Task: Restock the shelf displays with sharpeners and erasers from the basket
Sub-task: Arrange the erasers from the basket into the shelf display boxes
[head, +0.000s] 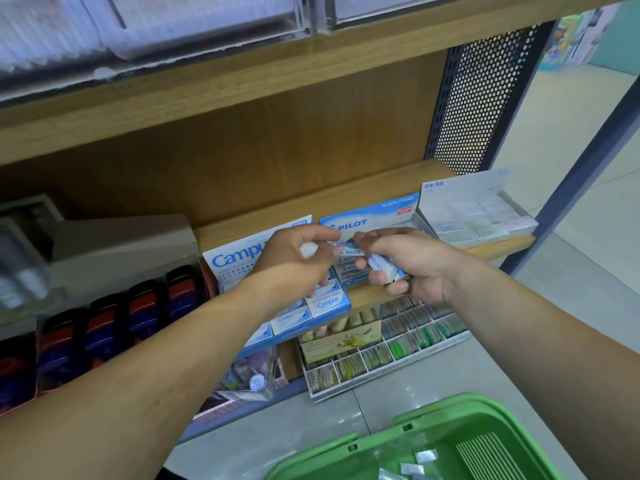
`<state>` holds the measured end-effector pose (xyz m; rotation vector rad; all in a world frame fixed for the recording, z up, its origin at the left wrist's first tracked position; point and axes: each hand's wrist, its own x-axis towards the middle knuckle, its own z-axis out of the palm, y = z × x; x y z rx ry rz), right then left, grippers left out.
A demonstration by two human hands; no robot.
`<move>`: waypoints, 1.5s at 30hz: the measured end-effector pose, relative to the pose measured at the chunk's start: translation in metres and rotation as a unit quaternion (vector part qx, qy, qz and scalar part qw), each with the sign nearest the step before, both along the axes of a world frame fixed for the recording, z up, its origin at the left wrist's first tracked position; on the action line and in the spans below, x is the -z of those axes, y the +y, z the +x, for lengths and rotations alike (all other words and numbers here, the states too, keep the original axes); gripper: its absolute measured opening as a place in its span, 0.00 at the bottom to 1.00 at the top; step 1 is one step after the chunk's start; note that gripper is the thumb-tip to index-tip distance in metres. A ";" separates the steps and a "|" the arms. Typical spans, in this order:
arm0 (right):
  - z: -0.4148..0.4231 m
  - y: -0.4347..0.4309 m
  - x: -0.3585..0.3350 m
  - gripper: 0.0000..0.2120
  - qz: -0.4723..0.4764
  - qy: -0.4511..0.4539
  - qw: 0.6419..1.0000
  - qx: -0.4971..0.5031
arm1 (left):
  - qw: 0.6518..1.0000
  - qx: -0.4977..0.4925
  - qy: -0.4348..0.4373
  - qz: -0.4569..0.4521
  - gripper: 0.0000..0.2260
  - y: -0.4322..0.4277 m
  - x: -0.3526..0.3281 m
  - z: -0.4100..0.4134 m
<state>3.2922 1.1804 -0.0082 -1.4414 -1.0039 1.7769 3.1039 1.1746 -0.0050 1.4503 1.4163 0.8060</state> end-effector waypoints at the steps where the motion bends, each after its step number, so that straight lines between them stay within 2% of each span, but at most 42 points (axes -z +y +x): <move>1: 0.001 0.001 0.000 0.10 0.001 -0.007 1.000 0.002 | 1.000 0.011 0.016 0.009 0.07 0.001 -0.001 0.000; 7: 0.008 0.007 -0.006 0.14 0.023 -0.037 0.999 -0.001 | 0.996 0.036 0.069 0.032 0.05 0.008 -0.005 0.008; 11: 0.020 0.008 -0.006 0.13 0.030 -0.027 0.998 0.043 | 0.992 0.048 0.103 0.048 0.04 0.019 -0.009 0.018; 15: 0.042 0.012 -0.003 0.09 0.079 -0.129 0.978 0.140 | 0.981 0.030 0.173 0.087 0.04 0.040 -0.002 0.017; 18: 0.049 0.012 0.003 0.05 0.123 -0.175 0.964 0.157 | 0.960 0.037 0.254 0.107 0.04 0.051 0.014 0.016; 25: 0.046 0.017 0.022 0.01 0.198 -0.241 0.946 0.090 | 0.928 0.062 0.340 0.140 0.06 0.061 0.030 0.023; 28: 0.037 0.020 0.031 0.08 0.215 -0.293 0.932 0.005 | 0.922 0.095 0.354 0.128 0.08 0.063 0.031 0.023; 31: 0.030 0.024 0.034 0.14 0.225 -0.359 0.903 -0.072 | 0.913 0.120 0.373 0.111 0.11 0.065 0.029 0.022; 34: 0.029 0.029 0.028 0.14 0.189 -0.330 0.921 -0.080 | 0.894 0.150 0.410 0.103 0.11 0.068 0.030 0.022; 37: 0.029 0.029 0.025 0.12 0.165 -0.296 0.938 -0.067 | 0.893 0.168 0.402 0.112 0.09 0.071 0.030 0.016; 40: 0.029 0.030 0.027 0.16 0.174 -0.284 0.941 -0.062 | 0.898 0.171 0.384 0.130 0.08 0.070 0.026 0.012; 43: 0.027 0.027 0.023 0.22 0.181 -0.288 0.937 -0.082 | 0.888 0.180 0.402 0.133 0.09 0.069 0.026 0.014; 45: 0.022 0.026 0.021 0.24 0.171 -0.279 0.941 -0.092 | 0.900 0.166 0.373 0.150 0.09 0.067 0.024 0.013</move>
